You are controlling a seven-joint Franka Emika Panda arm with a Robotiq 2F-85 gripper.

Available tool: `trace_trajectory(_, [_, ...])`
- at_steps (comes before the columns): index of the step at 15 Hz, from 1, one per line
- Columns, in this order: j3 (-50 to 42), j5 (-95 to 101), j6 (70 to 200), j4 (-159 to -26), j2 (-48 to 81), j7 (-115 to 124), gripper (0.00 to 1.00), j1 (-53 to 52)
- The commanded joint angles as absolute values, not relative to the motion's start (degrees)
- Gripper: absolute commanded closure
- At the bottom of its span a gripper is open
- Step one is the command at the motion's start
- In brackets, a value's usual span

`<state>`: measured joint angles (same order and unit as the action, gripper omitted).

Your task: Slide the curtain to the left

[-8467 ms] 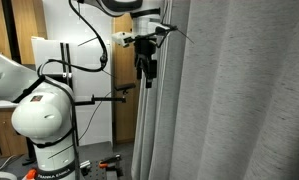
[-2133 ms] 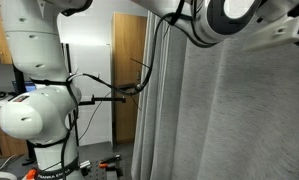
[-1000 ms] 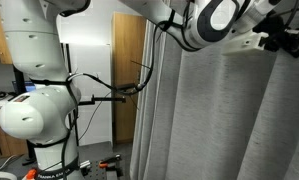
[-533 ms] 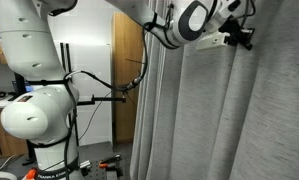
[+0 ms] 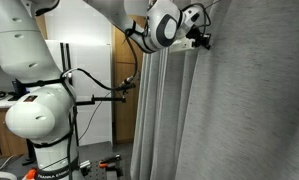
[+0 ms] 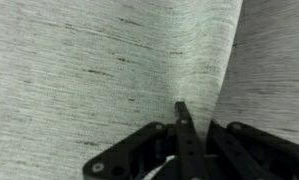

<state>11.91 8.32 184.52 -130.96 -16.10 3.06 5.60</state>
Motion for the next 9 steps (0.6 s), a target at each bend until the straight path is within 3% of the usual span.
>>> trace_trajectory(1, [14.4,7.0,185.1,-137.9,-17.8,4.5,1.0,0.5])
trace_trajectory(5, [14.4,2.7,184.4,-141.4,-21.5,5.2,1.0,-6.6])
trace_trajectory(9, [18.0,-0.1,182.7,-144.9,-26.4,8.7,1.0,-7.4])
